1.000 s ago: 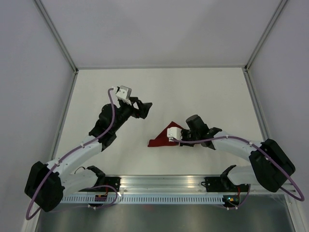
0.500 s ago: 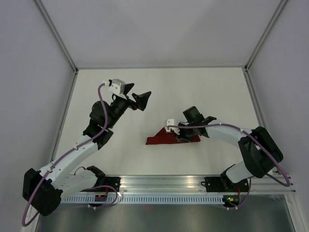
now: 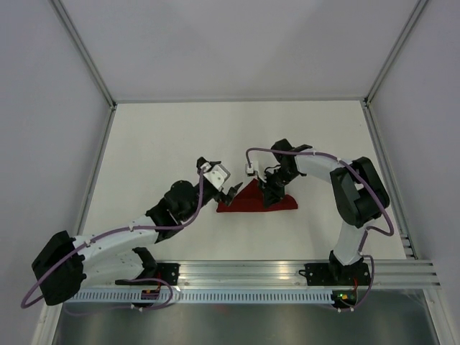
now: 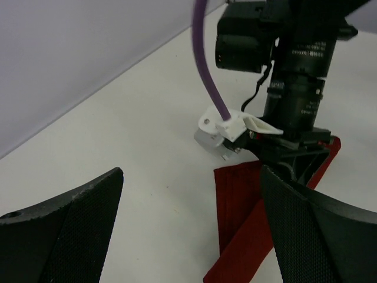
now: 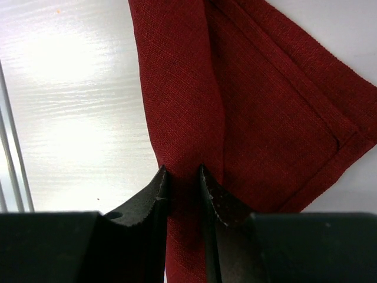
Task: Fold the napkin, place the utensils inside, and roll it up
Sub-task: Roll the napkin with the utensil
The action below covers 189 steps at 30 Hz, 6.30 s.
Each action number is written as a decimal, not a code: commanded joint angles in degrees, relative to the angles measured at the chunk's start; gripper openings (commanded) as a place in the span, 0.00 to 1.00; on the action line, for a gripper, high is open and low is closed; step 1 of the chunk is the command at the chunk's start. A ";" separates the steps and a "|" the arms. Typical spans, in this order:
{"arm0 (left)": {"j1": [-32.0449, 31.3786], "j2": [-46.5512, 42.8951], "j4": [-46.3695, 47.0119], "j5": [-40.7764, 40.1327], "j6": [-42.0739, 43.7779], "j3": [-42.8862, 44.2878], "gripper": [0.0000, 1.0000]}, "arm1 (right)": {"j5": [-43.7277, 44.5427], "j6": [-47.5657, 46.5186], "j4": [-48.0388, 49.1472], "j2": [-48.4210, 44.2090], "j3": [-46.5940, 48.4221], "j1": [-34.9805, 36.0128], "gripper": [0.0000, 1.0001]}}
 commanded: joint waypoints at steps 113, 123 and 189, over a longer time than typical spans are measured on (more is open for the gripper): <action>8.07 66.90 -59.68 45.47 2.00 47.75 0.11 | 25.99 3.22 57.17 -28.07 -41.95 8.21 0.58; 8.51 67.07 -61.26 46.44 3.14 49.25 0.16 | 26.26 1.64 54.89 -31.14 -41.96 8.12 0.68; 8.09 15.03 12.73 -4.00 -6.40 0.39 0.65 | 4.20 -10.23 -7.96 13.41 6.28 -4.44 0.14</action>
